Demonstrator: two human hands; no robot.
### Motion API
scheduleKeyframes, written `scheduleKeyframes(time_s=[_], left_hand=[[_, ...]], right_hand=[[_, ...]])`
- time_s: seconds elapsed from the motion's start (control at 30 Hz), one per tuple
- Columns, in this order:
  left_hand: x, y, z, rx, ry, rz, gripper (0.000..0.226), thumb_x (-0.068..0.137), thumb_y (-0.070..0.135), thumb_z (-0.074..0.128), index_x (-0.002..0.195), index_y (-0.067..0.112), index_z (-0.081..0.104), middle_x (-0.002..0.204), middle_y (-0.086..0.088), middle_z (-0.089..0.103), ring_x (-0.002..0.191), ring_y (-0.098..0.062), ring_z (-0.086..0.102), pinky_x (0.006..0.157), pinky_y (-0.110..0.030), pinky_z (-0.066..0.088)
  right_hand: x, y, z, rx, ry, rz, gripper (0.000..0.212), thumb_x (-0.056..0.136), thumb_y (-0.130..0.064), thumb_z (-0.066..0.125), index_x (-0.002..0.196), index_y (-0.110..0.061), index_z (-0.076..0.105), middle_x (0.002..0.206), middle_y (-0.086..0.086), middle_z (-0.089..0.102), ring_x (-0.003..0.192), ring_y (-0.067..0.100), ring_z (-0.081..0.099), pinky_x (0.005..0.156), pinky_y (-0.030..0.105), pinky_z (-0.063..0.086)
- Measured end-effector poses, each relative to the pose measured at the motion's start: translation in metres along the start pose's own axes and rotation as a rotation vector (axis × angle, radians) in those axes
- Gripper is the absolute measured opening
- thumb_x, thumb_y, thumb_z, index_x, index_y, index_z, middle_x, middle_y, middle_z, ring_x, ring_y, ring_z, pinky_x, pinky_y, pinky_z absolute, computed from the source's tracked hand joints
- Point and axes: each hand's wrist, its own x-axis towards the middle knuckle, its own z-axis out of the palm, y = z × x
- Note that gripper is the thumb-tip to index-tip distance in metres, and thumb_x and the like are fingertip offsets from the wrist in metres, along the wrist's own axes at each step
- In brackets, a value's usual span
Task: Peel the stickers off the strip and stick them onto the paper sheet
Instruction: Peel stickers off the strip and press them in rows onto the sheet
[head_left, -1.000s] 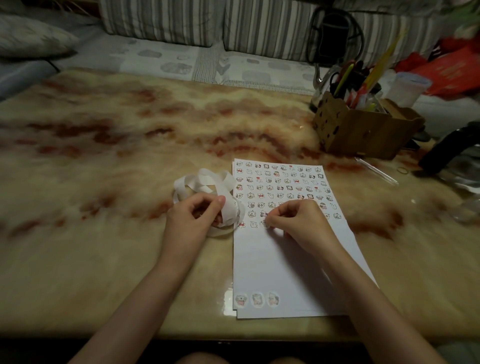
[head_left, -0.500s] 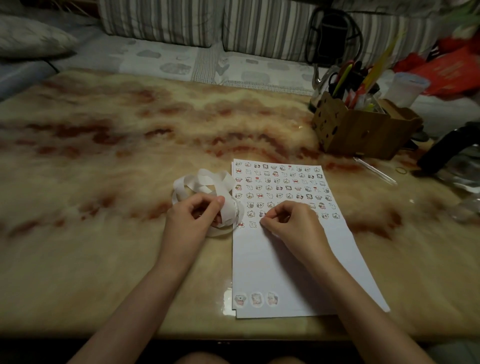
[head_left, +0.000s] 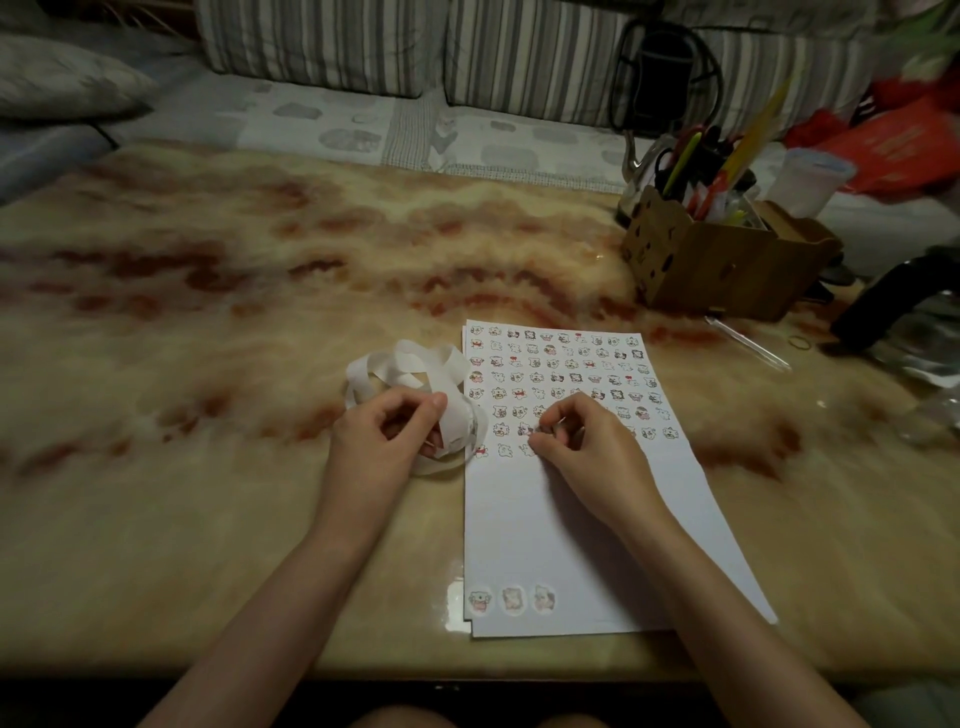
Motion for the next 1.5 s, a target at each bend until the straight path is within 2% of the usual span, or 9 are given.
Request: scheduleKeyframes(time_s=[0.13,0.27,0.37,0.5,0.6,0.9,1.1,1.23,1.5], left_hand=[[0.000,0.001,0.000,-0.014,0.002,0.003,0.014,0.088,0.015,0.063,0.079,0.006,0.070,0.065,-0.001,0.068,0.055,-0.001,0.061,0.059,-0.009,0.045],[-0.001,0.003,0.000,-0.072,0.009,-0.005,0.012,0.088,0.012,0.062,0.080,0.007,0.068,0.062,0.002,0.066,0.051,-0.002,0.060,0.055,-0.009,0.046],[0.001,0.003,0.000,-0.098,0.024,-0.011,0.011,0.089,0.012,0.061,0.080,0.012,0.068,0.059,0.005,0.067,0.048,-0.005,0.061,0.052,-0.012,0.048],[0.002,0.001,-0.001,-0.102,0.035,-0.007,0.009,0.089,0.015,0.062,0.083,0.013,0.068,0.060,0.003,0.068,0.047,-0.009,0.061,0.053,-0.016,0.051],[0.003,0.001,-0.001,-0.121,0.043,0.000,0.007,0.088,0.014,0.062,0.084,0.011,0.068,0.063,0.002,0.069,0.050,-0.010,0.063,0.054,-0.018,0.052],[0.003,0.003,0.000,-0.188,0.022,0.007,0.007,0.087,0.012,0.062,0.084,0.015,0.068,0.064,0.007,0.070,0.056,-0.006,0.065,0.057,-0.017,0.053],[0.000,0.007,0.001,-0.185,-0.049,0.061,0.019,0.085,0.024,0.059,0.078,0.009,0.068,0.064,0.003,0.067,0.057,-0.006,0.061,0.059,-0.015,0.049],[-0.001,0.007,0.001,-0.137,-0.114,0.104,0.012,0.085,0.008,0.063,0.074,0.010,0.068,0.063,0.003,0.066,0.058,-0.006,0.060,0.062,-0.014,0.048],[-0.002,0.008,0.000,-0.122,-0.110,0.112,0.013,0.085,0.008,0.063,0.075,0.009,0.069,0.060,0.003,0.066,0.056,-0.003,0.060,0.061,-0.012,0.047]], right_hand=[[-0.001,-0.001,0.000,0.016,-0.019,0.011,0.023,0.077,-0.036,0.074,0.086,-0.024,0.058,0.068,-0.008,0.056,0.062,0.007,0.051,0.060,0.028,0.038],[0.001,0.001,0.000,-0.008,-0.020,-0.006,0.008,0.085,-0.024,0.066,0.088,-0.025,0.058,0.068,-0.009,0.055,0.068,0.008,0.052,0.065,0.029,0.041],[0.001,0.002,-0.001,0.002,-0.018,-0.002,0.005,0.087,-0.022,0.063,0.088,-0.024,0.059,0.071,-0.009,0.058,0.067,0.008,0.051,0.065,0.030,0.042],[-0.007,-0.013,-0.003,0.306,0.062,-0.148,0.010,0.088,-0.015,0.064,0.081,-0.021,0.062,0.076,-0.007,0.065,0.062,0.003,0.051,0.061,0.021,0.041],[-0.015,-0.031,-0.001,0.390,0.002,-0.284,0.009,0.085,-0.012,0.068,0.082,-0.019,0.066,0.081,-0.009,0.067,0.069,0.004,0.055,0.061,0.013,0.039],[-0.016,-0.046,0.012,0.463,-0.113,-0.345,0.012,0.079,-0.009,0.074,0.082,-0.020,0.069,0.079,-0.002,0.070,0.072,0.011,0.059,0.060,0.012,0.039],[-0.013,-0.045,0.011,0.481,-0.061,-0.355,0.008,0.079,-0.006,0.073,0.084,-0.012,0.072,0.078,-0.003,0.071,0.068,0.004,0.057,0.060,0.014,0.040],[-0.011,-0.043,0.010,0.435,-0.026,-0.366,0.010,0.080,-0.006,0.073,0.083,-0.015,0.072,0.078,-0.009,0.069,0.070,0.006,0.059,0.061,0.017,0.043],[-0.014,-0.040,0.011,0.379,0.009,-0.428,0.011,0.081,-0.005,0.071,0.082,-0.016,0.071,0.081,-0.007,0.069,0.073,0.009,0.060,0.063,0.022,0.044]])
